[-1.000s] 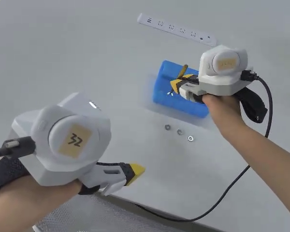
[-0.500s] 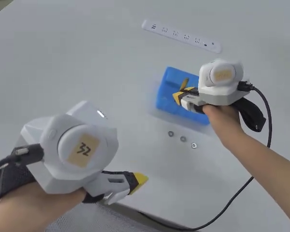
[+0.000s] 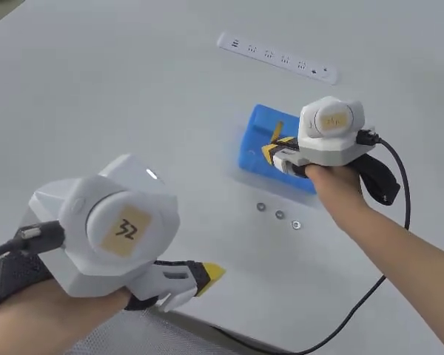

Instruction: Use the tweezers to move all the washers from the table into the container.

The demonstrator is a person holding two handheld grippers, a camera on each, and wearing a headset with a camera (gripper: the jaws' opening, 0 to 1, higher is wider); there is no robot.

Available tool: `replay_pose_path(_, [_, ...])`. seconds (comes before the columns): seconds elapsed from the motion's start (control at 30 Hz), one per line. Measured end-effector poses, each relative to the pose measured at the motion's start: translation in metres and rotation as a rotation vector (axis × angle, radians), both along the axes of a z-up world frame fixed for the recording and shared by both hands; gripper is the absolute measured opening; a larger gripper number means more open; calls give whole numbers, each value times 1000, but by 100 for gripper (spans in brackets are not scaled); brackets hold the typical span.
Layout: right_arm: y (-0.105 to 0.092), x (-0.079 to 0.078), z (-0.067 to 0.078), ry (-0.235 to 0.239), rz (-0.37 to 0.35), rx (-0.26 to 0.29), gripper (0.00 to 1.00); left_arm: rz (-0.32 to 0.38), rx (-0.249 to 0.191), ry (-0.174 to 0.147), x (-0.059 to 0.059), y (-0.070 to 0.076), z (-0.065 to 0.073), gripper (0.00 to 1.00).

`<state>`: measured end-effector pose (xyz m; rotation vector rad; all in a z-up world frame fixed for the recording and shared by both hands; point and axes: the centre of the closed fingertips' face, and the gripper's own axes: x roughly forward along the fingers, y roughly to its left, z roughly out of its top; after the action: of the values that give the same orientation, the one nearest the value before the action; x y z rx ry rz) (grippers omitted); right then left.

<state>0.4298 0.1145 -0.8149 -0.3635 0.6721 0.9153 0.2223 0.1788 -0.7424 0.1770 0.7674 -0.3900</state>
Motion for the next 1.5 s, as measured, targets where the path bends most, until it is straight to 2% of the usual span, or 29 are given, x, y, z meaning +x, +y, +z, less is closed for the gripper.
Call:
replay_pose_path(0.27, [-2, -1, 2, 7, -11, -7, 5, 6, 3, -9, 0, 2, 2, 96])
replay_pose_path(0.43, [-4, 1, 2, 23, -44, 14, 5, 5, 9, -15, 0, 2, 4, 96])
replay_pose_path(0.53, [-5, 2, 12, 23, -57, 49, 5, 7, 9, -19, 1, 2, 5, 96])
replay_pose_path(0.6, [-6, 6, 20, 10, -63, 64, 5, 5, 11, -20, 2, 2, 5, 96])
replay_pose_path(0.63, [-3, 3, 29, 2, -48, 70, 5, 4, 12, -23, 3, 2, 5, 96])
replay_pose_path(0.7, [-6, 4, 33, -7, -50, 83, 5, 3, 8, -24, 3, 0, 5, 96])
replay_pose_path(0.87, [-9, 3, 56, -36, -62, 134, 5, -8, 10, -33, 5, -3, 7, 96])
replay_pose_path(1.03, [-11, -8, 75, -54, -58, 177, 5, -6, 12, -52, 8, -2, 11, 96])
replay_pose_path(1.1, [-9, -18, 83, -65, -50, 190, 5, 1, -8, -61, 9, -3, 13, 96])
replay_pose_path(1.2, [-12, -30, 90, -65, -48, 213, 5, 0, -12, -59, 10, -3, 13, 96])
replay_pose_path(1.37, [-14, -51, 91, -77, -17, 194, 5, 1, -14, -65, 12, -3, 13, 96])
replay_pose_path(1.5, [-17, -63, 83, -68, -2, 171, 5, -4, -15, -66, 11, -4, 13, 97])
